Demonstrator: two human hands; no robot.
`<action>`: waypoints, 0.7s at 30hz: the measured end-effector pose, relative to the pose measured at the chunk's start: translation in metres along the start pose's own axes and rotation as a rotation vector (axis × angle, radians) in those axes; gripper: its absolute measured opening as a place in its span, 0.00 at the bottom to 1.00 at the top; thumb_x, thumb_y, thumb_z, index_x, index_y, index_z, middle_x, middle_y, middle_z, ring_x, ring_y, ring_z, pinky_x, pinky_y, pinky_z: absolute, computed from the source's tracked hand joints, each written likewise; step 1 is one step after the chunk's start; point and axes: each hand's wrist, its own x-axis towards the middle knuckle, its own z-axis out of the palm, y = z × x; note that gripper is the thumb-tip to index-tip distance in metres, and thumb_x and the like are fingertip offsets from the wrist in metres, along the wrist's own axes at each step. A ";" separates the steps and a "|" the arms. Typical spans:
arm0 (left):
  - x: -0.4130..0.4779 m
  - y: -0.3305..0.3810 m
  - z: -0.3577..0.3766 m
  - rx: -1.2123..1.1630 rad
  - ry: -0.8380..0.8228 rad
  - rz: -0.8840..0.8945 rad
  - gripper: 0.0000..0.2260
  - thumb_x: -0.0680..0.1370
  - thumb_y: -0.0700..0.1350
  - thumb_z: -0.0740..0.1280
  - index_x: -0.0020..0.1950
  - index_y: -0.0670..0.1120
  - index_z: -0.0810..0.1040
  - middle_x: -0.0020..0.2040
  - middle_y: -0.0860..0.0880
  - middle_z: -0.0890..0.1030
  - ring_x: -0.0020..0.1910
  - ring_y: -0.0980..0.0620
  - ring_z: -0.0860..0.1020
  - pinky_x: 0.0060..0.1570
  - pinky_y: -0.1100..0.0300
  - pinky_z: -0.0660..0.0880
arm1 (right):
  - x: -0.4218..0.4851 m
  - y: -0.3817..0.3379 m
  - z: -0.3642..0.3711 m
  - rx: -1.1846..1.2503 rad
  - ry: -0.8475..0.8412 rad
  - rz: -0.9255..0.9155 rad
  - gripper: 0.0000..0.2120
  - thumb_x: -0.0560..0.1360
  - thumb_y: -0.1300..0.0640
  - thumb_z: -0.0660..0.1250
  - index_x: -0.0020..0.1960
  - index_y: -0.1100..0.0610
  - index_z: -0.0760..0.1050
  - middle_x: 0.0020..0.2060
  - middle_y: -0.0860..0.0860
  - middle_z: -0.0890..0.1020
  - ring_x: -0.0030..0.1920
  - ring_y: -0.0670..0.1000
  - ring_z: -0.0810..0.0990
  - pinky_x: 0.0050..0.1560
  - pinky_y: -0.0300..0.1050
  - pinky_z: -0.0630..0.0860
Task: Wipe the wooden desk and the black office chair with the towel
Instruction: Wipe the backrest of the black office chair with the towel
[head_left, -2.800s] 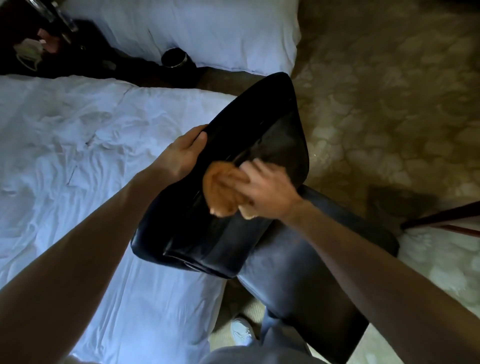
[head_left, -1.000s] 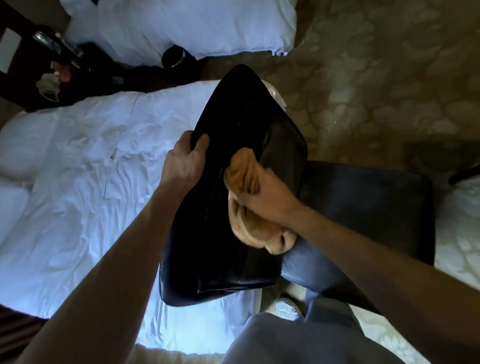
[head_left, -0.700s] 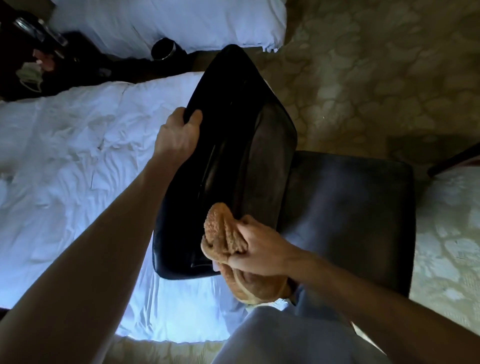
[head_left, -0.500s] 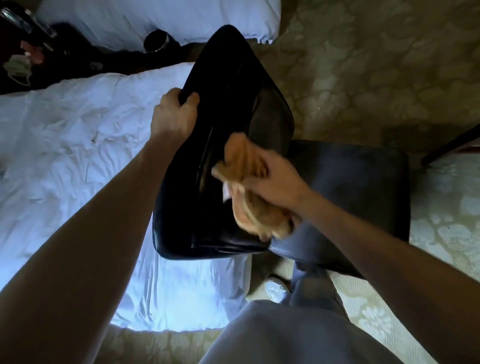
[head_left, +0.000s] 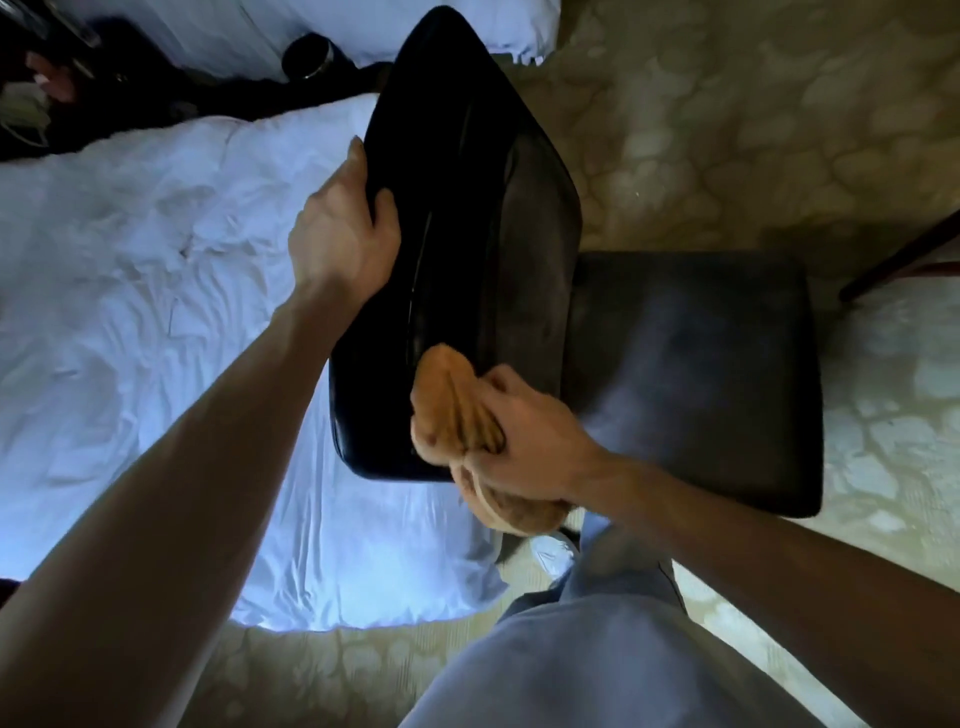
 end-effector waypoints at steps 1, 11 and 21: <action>-0.001 0.000 0.000 0.020 -0.003 0.002 0.26 0.85 0.49 0.57 0.83 0.45 0.60 0.72 0.41 0.76 0.69 0.36 0.74 0.65 0.45 0.70 | -0.012 -0.002 0.006 -0.025 -0.045 -0.018 0.18 0.70 0.42 0.67 0.56 0.47 0.71 0.57 0.47 0.72 0.47 0.55 0.80 0.48 0.48 0.75; 0.009 0.000 0.003 -0.052 0.027 0.024 0.25 0.85 0.51 0.58 0.82 0.49 0.63 0.73 0.44 0.76 0.72 0.41 0.73 0.69 0.49 0.69 | 0.004 0.018 -0.001 0.263 0.286 0.199 0.35 0.70 0.48 0.69 0.77 0.41 0.65 0.55 0.50 0.76 0.54 0.53 0.80 0.57 0.50 0.77; 0.008 0.003 -0.003 -0.115 0.000 0.039 0.23 0.84 0.49 0.59 0.79 0.49 0.66 0.65 0.42 0.81 0.66 0.39 0.76 0.63 0.51 0.72 | -0.021 0.026 0.025 0.140 0.193 0.186 0.25 0.67 0.44 0.65 0.64 0.47 0.75 0.51 0.46 0.74 0.50 0.53 0.80 0.54 0.52 0.78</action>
